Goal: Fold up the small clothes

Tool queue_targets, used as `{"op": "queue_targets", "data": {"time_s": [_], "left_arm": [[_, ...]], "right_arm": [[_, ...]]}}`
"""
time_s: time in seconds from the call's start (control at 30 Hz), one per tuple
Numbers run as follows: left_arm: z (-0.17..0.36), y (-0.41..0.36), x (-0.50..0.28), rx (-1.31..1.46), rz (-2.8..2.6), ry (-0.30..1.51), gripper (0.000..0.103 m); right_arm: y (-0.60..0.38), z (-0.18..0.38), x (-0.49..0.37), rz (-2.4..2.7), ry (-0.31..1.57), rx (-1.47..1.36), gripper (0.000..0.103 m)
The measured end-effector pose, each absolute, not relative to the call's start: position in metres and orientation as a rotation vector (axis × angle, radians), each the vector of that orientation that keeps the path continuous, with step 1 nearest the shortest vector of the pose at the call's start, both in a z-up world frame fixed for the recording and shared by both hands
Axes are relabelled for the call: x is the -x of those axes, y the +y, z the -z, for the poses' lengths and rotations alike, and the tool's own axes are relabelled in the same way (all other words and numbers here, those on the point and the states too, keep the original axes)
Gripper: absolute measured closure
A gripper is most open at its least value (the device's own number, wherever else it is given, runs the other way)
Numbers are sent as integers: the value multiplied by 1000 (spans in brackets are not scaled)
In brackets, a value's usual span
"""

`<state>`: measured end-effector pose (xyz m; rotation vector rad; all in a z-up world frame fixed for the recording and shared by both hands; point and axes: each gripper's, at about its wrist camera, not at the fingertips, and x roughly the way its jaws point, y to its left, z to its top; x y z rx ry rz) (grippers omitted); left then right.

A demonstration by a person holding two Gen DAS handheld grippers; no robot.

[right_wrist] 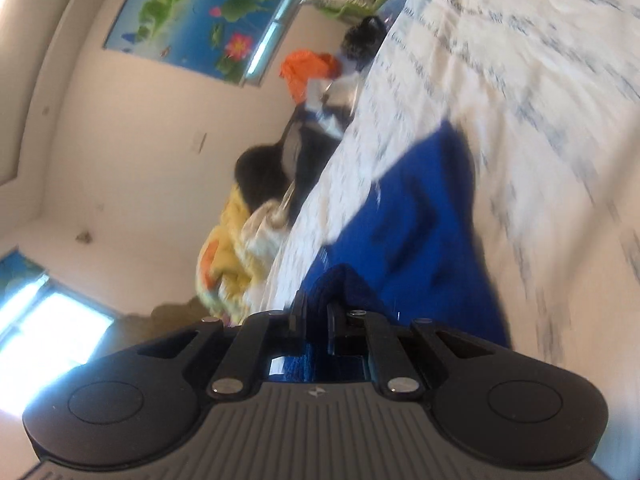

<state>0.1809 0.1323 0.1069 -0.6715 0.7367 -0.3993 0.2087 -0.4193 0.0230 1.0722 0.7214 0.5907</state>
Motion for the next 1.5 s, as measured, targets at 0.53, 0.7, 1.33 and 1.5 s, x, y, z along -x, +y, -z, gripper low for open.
{"op": "queue_targets", "data": {"time_s": [0.53,0.7,1.33,1.5], "left_arm": [[-49,155,-118,481,21,774,8],[-32,150,-116,522,111,822,31],[-95,164,-14,369,234,825,91],[-41,190,8,414,85,904,84]], "right_arm": [[-400,-1,-168,-280,826,-610,8],[-370,-2,-141,-401,864,-587,9],[-357,-70,-109,-569,918,-438,97],[-359,-29,-76,-465,1025,-393,90]]}}
